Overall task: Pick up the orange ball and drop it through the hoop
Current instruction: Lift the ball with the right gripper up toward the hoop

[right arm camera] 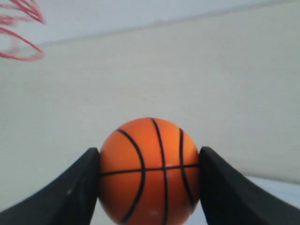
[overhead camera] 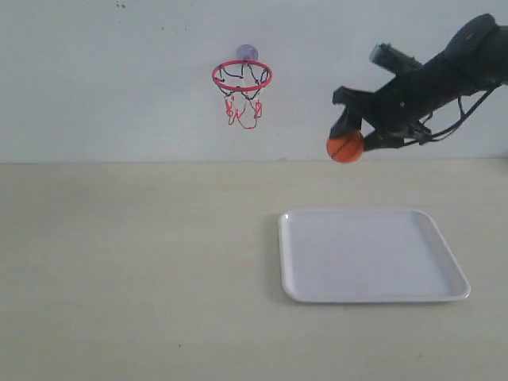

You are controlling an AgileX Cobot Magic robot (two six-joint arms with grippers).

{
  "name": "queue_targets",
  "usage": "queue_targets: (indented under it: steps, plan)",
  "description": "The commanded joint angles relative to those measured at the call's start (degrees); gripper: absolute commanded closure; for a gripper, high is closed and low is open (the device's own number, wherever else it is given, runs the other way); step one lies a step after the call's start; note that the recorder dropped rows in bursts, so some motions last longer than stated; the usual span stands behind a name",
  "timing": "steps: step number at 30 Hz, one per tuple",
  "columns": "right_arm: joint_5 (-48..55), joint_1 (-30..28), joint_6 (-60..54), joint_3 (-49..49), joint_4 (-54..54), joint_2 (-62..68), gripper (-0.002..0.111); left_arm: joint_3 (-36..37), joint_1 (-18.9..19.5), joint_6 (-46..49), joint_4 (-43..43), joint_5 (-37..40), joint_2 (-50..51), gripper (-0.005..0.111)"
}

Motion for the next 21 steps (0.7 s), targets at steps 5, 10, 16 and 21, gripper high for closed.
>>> queue_targets:
  steps: [5,10,16,21]
  plan:
    - [-5.3,1.6,-24.5,-0.2,42.5,-2.3,0.108,-0.1,-0.5,0.1,0.0,-0.5,-0.2,0.103]
    - [-12.1,5.8,-27.1,-3.5,44.2,-1.5,0.108,-0.1,-0.5,0.1,0.0,-0.5,-0.2,0.103]
    - [-15.6,9.9,-26.3,-15.6,39.7,3.5,0.108,-0.1,-0.5,0.1,0.0,-0.5,-0.2,0.103]
    - [-16.3,10.9,-22.9,-20.2,38.9,8.0,0.108,-0.1,-0.5,0.1,0.0,-0.5,-0.2,0.103]
